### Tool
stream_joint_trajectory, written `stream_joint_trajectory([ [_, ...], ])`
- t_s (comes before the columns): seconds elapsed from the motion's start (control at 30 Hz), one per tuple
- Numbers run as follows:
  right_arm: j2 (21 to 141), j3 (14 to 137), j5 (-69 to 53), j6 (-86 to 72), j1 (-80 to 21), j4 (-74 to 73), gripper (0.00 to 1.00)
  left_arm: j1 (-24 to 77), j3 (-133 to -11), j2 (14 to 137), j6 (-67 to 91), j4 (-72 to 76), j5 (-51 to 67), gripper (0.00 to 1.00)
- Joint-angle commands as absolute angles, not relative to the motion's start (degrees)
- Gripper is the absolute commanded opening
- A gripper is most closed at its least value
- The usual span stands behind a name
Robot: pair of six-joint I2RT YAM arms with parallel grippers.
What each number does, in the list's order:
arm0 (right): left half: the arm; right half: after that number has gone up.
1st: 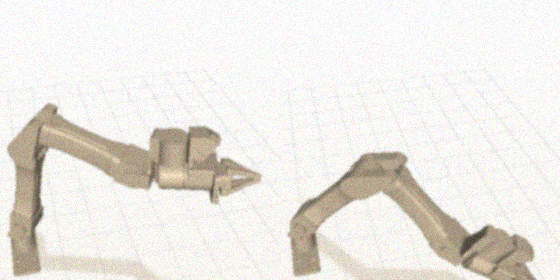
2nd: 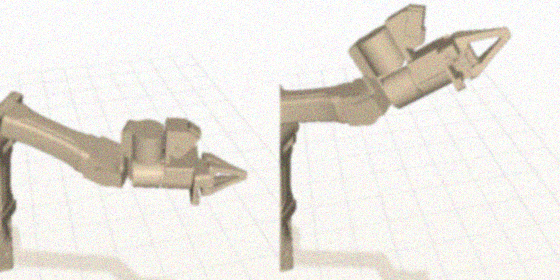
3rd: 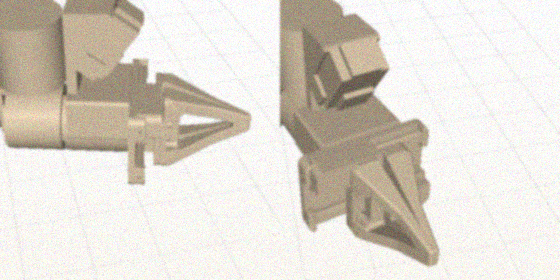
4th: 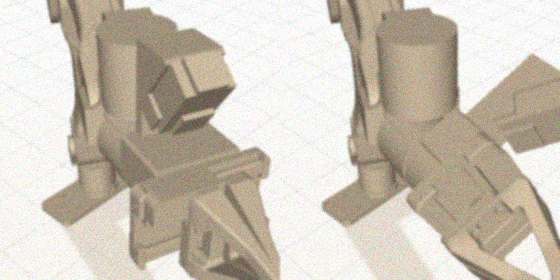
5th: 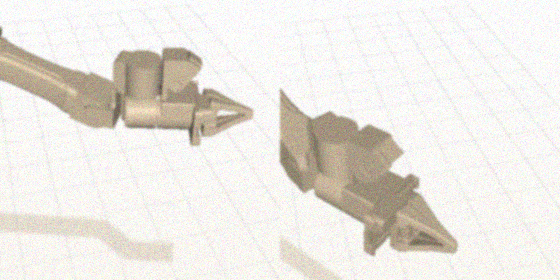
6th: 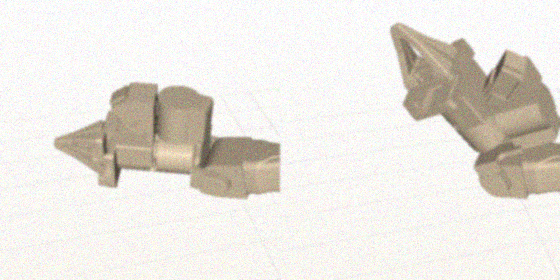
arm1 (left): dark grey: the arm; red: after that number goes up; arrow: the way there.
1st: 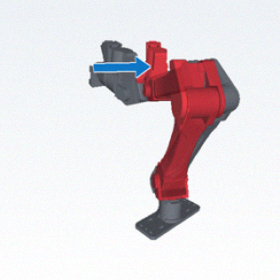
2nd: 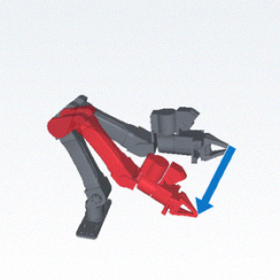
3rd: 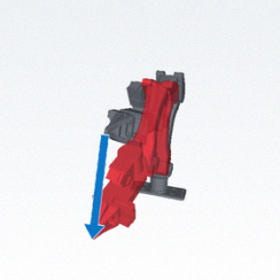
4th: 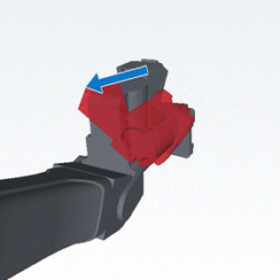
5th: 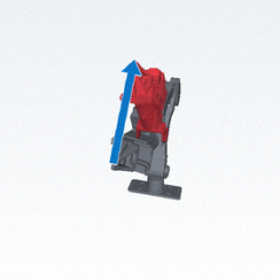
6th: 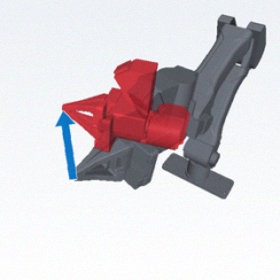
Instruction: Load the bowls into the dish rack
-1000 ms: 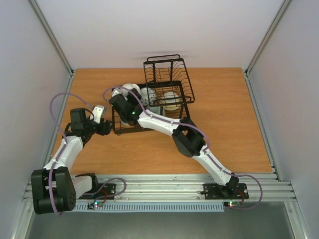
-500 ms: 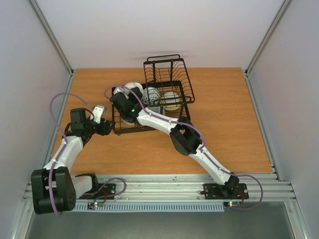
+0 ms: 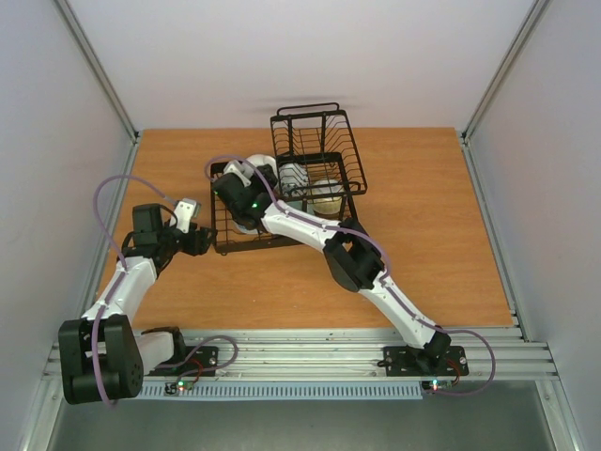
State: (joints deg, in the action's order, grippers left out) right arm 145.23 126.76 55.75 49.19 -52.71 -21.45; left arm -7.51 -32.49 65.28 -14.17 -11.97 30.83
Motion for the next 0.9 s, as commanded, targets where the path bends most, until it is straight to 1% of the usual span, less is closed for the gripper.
stream_joint_trajectory([
  [0.0, 142.8, 122.0, 58.4, 45.5, -51.0, -28.9, 0.01, -7.9, -33.3, 64.9, -14.9, -10.7, 31.7, 0.70],
  [0.37, 136.8, 115.8, 58.0, 43.6, -50.5, -28.3, 0.01, -7.9, -33.4, 65.0, -14.9, -10.8, 31.8, 0.70],
  [0.73, 139.1, 118.5, 56.2, 41.2, -50.5, -33.8, 0.02, -7.9, -33.4, 65.2, -15.0, -10.8, 31.9, 0.70],
  [0.77, 139.3, 118.7, 56.1, 41.2, -50.5, -33.8, 0.05, -7.9, -33.4, 65.2, -15.0, -10.7, 31.9, 0.70],
  [0.87, 139.6, 119.2, 56.0, 41.0, -50.5, -34.0, 0.27, -7.9, -33.5, 65.3, -15.0, -10.7, 31.9, 0.70],
])
